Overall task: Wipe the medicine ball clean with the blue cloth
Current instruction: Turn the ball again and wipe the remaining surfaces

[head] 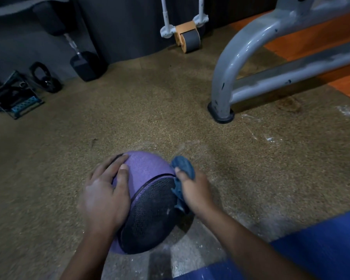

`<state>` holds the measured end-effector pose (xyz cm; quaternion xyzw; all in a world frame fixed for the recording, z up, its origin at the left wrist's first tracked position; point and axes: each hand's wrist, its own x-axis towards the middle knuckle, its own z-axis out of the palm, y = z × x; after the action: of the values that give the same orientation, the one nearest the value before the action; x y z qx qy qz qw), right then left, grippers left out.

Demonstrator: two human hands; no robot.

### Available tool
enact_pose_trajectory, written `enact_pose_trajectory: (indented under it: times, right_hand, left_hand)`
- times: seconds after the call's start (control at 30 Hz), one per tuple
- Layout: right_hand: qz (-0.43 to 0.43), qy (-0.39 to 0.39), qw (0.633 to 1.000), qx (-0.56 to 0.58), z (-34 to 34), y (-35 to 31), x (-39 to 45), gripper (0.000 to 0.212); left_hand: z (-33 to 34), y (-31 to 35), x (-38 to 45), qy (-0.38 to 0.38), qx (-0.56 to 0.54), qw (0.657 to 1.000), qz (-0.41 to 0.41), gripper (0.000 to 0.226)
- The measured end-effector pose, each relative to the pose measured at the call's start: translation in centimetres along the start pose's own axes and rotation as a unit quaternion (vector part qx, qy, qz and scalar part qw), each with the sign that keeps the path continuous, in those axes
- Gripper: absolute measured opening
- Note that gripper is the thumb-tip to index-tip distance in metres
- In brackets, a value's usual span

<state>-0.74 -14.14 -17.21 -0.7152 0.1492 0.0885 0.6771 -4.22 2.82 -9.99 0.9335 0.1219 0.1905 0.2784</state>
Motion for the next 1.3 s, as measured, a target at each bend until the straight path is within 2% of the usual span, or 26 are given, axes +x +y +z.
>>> enact_pose_trajectory:
  times: [0.03, 0.07, 0.1, 0.13, 0.2, 0.3, 0.37, 0.43, 0.5, 0.57, 0.6, 0.63, 0.67, 0.73, 0.77, 0.83, 0.87, 0.93, 1.0, 1.07, 1.13, 1.17, 1.23, 1.3]
  right_hand:
    - [0.080, -0.011, 0.996, 0.045, -0.1, 0.7, 0.2, 0.018]
    - [0.123, -0.011, 0.991, 0.057, -0.1, 1.2, 0.0, 0.015]
    - [0.120, -0.002, 0.991, 0.051, 0.0, 1.4, -0.6, 0.015]
    - [0.082, 0.014, 0.996, 0.030, 0.1, 1.3, -1.4, 0.020]
    - [-0.058, 0.049, 0.996, -0.047, 0.4, 0.3, -3.8, 0.038]
    - [-0.255, 0.005, 0.941, -0.221, 1.2, -2.6, -6.7, 0.058]
    - [-0.286, -0.017, 0.920, -0.268, 1.4, -3.9, -6.1, 0.056]
    - [-0.205, -0.025, 0.953, -0.220, 1.2, -4.0, -3.2, 0.041]
    - [-0.022, -0.063, 0.991, -0.116, 0.6, -3.4, 0.4, 0.029]
    - [0.144, -0.104, 0.984, -0.027, 0.1, -2.0, 2.0, 0.033]
    - [0.177, -0.113, 0.977, -0.022, 0.0, -1.5, 1.9, 0.033]
    - [0.167, -0.113, 0.979, -0.031, 0.1, -1.3, 1.4, 0.029]
    - [0.129, -0.099, 0.986, -0.049, 0.3, -1.3, 0.8, 0.024]
    - [-0.008, -0.061, 0.993, -0.102, 0.6, -2.2, -0.8, 0.020]
    - [-0.086, -0.051, 0.984, -0.147, 0.8, -3.3, -1.9, 0.026]
    - [-0.227, -0.071, 0.939, -0.248, 1.8, -5.7, -4.0, 0.040]
    - [-0.267, -0.084, 0.915, -0.289, 2.4, -6.6, -4.5, 0.042]
    - [-0.271, -0.098, 0.903, -0.318, 2.9, -7.6, -4.0, 0.040]
    - [-0.214, -0.091, 0.931, -0.282, 2.9, -7.3, -1.6, 0.032]
    - [-0.100, -0.096, 0.973, -0.183, 2.5, -6.0, 1.5, 0.025]
    - [0.017, -0.104, 0.992, -0.074, 1.8, -4.2, 3.5, 0.027]
    - [0.075, -0.103, 0.992, -0.023, 1.3, -3.1, 3.7, 0.030]
    - [0.193, -0.109, 0.972, 0.080, 0.6, -0.5, 3.4, 0.039]
    - [0.274, -0.129, 0.943, 0.138, 0.1, 1.5, 1.8, 0.045]
  left_hand:
    - [0.0, 0.0, 0.0, 0.002, 0.000, 1.000, -0.008, 0.041]
    - [0.0, 0.1, 0.0, 0.003, 0.002, 1.000, -0.014, 0.041]
    - [-0.1, 0.1, 0.1, 0.003, 0.003, 1.000, -0.017, 0.041]
    - [-0.1, 0.1, 0.1, 0.003, 0.004, 1.000, -0.019, 0.041]
    - [-0.2, 0.2, 0.2, 0.003, 0.003, 1.000, -0.028, 0.041]
    - [-0.3, 0.2, 0.4, 0.007, 0.006, 0.998, -0.056, 0.042]
    - [-0.4, 0.1, 0.5, 0.012, -0.001, 0.996, -0.083, 0.038]
    - [-0.5, -0.1, 0.4, 0.025, -0.013, 0.993, -0.111, 0.035]
    - [-0.6, -0.2, 0.0, 0.035, -0.006, 0.992, -0.120, 0.042]
    - [-0.7, -0.2, -0.2, 0.043, -0.002, 0.991, -0.128, 0.041]
    - [-0.8, -0.2, -0.3, 0.044, -0.003, 0.990, -0.133, 0.037]
    - [-0.9, -0.3, -0.3, 0.046, -0.006, 0.990, -0.137, 0.034]
    - [-1.0, -0.3, -0.2, 0.046, -0.009, 0.989, -0.137, 0.032]
    - [-1.2, -0.4, -0.2, 0.041, -0.014, 0.989, -0.138, 0.031]
    - [-1.3, -0.5, -0.2, 0.038, -0.015, 0.989, -0.141, 0.032]
    - [-1.5, -0.6, -0.2, 0.038, -0.010, 0.989, -0.141, 0.033]
    - [-1.6, -0.5, -0.2, 0.038, -0.005, 0.990, -0.139, 0.033]
    - [-1.6, -0.3, -0.2, 0.031, -0.005, 0.989, -0.143, 0.034]
    - [-1.7, -0.4, -0.2, 0.021, -0.011, 0.989, -0.146, 0.041]
    - [-2.0, -0.4, -0.2, -0.007, -0.022, 0.991, -0.132, 0.048]
    - [-2.7, 0.0, 0.3, -0.050, -0.070, 0.987, -0.134, 0.047]
    - [-3.3, -0.1, 0.6, -0.076, -0.115, 0.978, -0.159, 0.055]
    - [-4.2, -1.3, 1.0, -0.122, -0.179, 0.952, -0.217, 0.092]
    - [-4.2, -2.4, 0.8, -0.140, -0.166, 0.946, -0.240, 0.119]
